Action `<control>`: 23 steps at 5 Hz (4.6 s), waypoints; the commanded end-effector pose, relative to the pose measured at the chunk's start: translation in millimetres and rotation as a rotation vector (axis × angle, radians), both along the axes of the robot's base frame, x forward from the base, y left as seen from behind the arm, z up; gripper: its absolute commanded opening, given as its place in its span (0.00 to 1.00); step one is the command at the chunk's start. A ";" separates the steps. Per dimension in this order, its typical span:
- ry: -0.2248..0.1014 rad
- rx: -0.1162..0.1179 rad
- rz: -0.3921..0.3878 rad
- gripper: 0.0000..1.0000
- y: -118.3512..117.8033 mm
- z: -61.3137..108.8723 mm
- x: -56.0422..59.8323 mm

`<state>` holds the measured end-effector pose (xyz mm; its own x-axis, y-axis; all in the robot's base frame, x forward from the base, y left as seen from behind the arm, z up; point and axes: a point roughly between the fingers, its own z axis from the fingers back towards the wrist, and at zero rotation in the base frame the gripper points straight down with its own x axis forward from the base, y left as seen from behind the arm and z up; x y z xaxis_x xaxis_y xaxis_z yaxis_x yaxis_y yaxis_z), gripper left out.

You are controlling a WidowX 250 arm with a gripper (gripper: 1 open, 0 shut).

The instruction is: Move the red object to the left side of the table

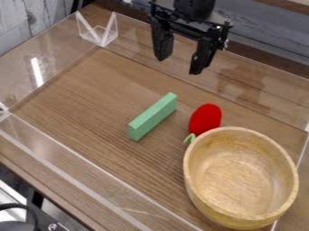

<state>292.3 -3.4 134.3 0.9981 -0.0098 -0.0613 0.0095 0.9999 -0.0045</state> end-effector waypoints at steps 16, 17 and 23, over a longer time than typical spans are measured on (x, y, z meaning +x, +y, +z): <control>-0.195 -0.092 -0.186 1.00 -29.0 -56.0 13.9; -0.169 -0.088 -0.183 1.00 -28.5 -64.4 10.6; -0.166 -0.088 -0.170 0.00 -31.4 -72.1 22.4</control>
